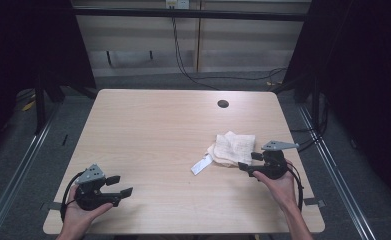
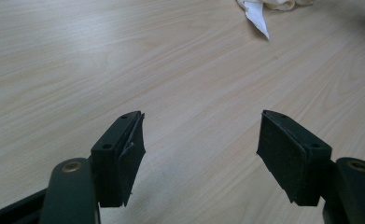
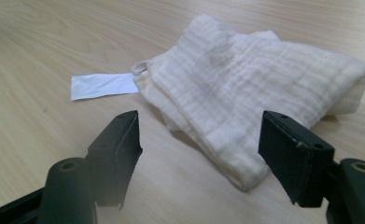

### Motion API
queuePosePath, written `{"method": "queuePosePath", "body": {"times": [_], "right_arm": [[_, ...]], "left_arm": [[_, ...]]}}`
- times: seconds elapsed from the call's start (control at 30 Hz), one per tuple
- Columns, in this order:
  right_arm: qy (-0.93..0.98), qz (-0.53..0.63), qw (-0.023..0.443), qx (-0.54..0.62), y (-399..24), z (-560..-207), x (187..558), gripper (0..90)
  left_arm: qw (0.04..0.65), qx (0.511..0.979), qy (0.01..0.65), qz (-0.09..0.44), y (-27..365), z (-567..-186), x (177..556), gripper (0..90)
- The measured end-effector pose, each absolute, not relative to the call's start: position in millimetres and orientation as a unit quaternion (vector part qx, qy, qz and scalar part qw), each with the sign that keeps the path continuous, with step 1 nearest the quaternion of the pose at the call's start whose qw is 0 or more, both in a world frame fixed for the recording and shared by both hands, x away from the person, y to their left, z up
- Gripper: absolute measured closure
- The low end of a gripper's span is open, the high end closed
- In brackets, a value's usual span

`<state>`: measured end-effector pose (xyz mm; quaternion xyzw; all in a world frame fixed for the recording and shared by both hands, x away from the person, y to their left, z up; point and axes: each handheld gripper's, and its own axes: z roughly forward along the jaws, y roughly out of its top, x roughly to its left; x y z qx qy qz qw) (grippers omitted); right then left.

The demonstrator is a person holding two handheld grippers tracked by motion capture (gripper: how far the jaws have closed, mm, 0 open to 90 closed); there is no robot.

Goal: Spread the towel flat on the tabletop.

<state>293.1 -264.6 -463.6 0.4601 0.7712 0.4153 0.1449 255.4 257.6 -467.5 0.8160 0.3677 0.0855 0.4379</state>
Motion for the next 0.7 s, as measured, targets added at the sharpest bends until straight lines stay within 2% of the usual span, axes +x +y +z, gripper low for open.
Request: {"method": "queuePosePath", "body": {"times": [0.7], "right_arm": [[0.789,0.404,0.131,0.445,-244,-464,341,29.2]], "left_arm": [[0.438,0.821,0.356,0.088,258,-466,252,31.2]]}}
